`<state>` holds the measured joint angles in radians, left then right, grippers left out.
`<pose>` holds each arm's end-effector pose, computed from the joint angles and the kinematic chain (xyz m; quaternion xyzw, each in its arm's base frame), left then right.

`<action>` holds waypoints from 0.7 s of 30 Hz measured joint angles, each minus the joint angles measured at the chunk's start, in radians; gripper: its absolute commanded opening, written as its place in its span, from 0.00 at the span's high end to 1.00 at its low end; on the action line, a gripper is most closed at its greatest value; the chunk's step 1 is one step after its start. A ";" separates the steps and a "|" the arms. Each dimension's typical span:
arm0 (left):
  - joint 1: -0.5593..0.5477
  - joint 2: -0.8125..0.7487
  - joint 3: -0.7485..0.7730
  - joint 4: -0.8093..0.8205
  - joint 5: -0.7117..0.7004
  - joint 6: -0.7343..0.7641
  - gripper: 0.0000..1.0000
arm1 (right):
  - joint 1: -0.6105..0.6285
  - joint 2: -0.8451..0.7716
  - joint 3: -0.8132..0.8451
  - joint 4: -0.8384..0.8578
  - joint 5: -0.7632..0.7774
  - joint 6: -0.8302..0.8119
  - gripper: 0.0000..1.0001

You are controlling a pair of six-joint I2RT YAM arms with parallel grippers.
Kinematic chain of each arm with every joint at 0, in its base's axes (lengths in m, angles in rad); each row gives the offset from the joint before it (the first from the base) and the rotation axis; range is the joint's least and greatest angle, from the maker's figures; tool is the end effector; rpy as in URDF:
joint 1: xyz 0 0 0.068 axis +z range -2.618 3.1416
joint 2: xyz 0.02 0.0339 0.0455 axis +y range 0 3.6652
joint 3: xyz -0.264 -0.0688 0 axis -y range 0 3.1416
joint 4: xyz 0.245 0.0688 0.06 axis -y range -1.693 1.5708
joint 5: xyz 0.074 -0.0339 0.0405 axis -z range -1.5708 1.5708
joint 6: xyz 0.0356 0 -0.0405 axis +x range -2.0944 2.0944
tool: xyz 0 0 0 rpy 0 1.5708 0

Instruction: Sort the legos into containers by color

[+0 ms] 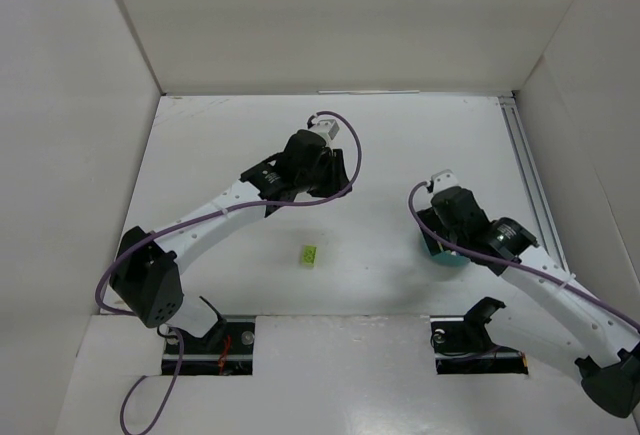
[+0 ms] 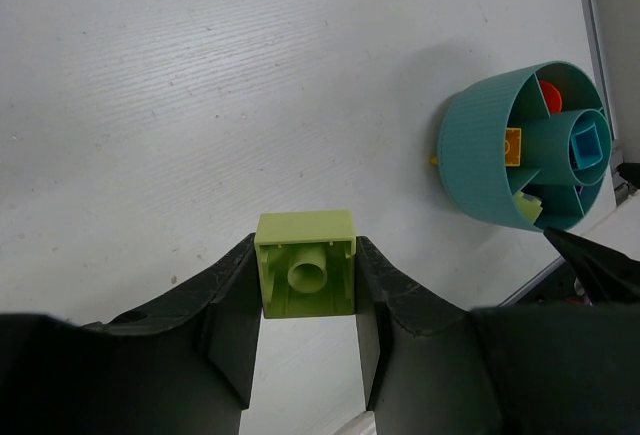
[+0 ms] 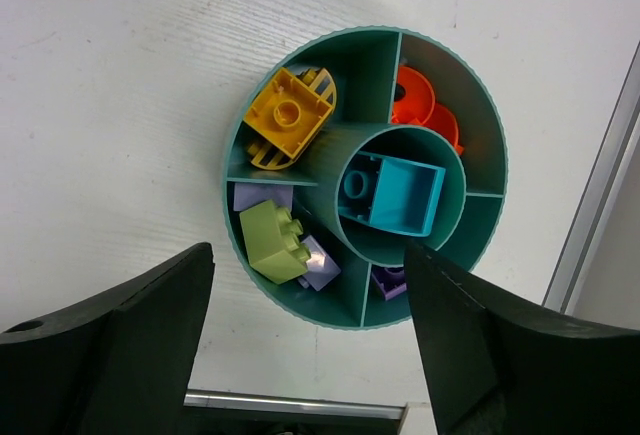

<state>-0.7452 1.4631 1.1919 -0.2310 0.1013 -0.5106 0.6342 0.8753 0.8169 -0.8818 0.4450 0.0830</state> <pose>0.2472 -0.2330 0.3155 0.1262 0.8506 -0.3340 0.3860 0.1392 0.0834 0.2761 -0.1865 0.9109 -0.0903 0.3568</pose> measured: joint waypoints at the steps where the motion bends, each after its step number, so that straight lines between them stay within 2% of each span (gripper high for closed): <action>1: 0.000 0.000 0.000 0.000 0.000 0.000 1.00 | 0.000 -0.002 0.000 0.000 0.000 0.000 0.13; 2: 0.000 0.000 0.000 0.000 0.000 0.000 1.00 | 0.000 -0.004 0.000 -0.001 -0.001 0.000 0.01; 3: 0.000 0.000 0.000 0.000 0.000 0.000 1.00 | 0.000 -0.005 0.002 -0.003 -0.001 -0.001 0.00; 15: -0.008 0.000 0.000 -0.001 0.011 0.001 1.00 | -0.031 -0.009 0.086 -0.035 0.017 -0.008 0.00; 21: -0.088 0.000 0.000 -0.006 -0.008 0.010 1.00 | -0.114 -0.015 0.134 -0.078 0.047 -0.012 0.00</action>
<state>-0.8333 1.4631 1.1923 -0.2371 0.0937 -0.5011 0.5205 0.8600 0.9508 -0.9596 0.4923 0.0708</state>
